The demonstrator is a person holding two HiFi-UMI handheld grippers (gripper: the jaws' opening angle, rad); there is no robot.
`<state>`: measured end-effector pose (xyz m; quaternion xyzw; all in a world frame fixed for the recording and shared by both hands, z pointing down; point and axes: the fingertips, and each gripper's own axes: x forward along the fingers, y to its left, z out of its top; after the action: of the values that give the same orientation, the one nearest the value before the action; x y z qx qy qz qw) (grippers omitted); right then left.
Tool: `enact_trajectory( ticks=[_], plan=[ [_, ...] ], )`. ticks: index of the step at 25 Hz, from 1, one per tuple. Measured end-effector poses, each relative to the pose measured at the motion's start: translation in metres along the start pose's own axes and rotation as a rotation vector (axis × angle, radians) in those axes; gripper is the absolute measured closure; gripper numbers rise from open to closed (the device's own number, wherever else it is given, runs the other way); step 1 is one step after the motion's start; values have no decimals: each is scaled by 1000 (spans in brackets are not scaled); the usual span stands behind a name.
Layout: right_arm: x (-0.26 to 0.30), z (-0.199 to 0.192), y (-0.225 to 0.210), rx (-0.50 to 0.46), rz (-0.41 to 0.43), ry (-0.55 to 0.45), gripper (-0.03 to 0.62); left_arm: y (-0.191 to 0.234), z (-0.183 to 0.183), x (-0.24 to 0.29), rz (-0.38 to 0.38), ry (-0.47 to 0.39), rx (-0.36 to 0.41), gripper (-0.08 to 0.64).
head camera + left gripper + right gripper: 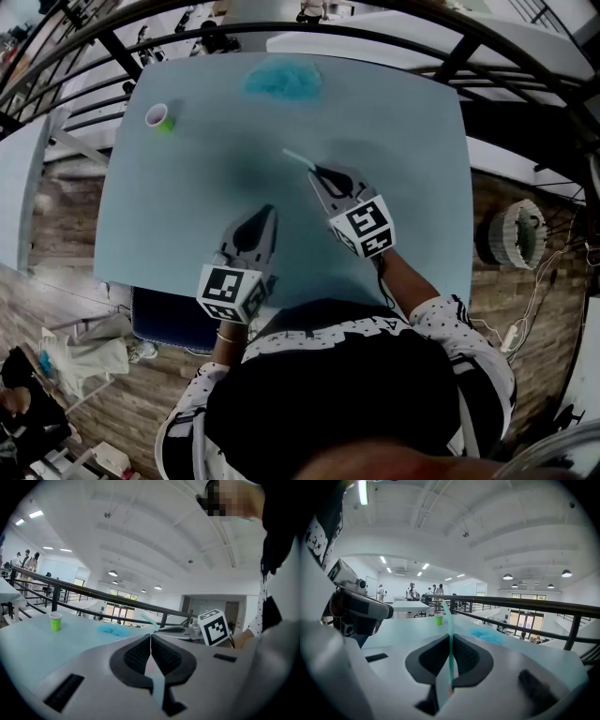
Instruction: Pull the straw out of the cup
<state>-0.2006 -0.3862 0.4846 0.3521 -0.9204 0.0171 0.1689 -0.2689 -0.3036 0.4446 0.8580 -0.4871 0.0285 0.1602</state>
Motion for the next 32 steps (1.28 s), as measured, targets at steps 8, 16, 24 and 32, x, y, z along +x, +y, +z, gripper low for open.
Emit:
enact_trajectory(
  ticks=[8,16,24,32],
  plan=[
    [-8,12,-5,1,-26,-36,555,-5,2,-2,-10,-5,9,545],
    [-16,23,-5,-1,-36,-69,555,-9,5,-6,-8,-10,19,545],
    [-24,32,-6,-6,-50,-93,555,-13,8,-11,-7,-21,24,545],
    [-33,45,-7,10,-79,-124,555,-11,8,-15,-20,-33,27,545]
  ],
)
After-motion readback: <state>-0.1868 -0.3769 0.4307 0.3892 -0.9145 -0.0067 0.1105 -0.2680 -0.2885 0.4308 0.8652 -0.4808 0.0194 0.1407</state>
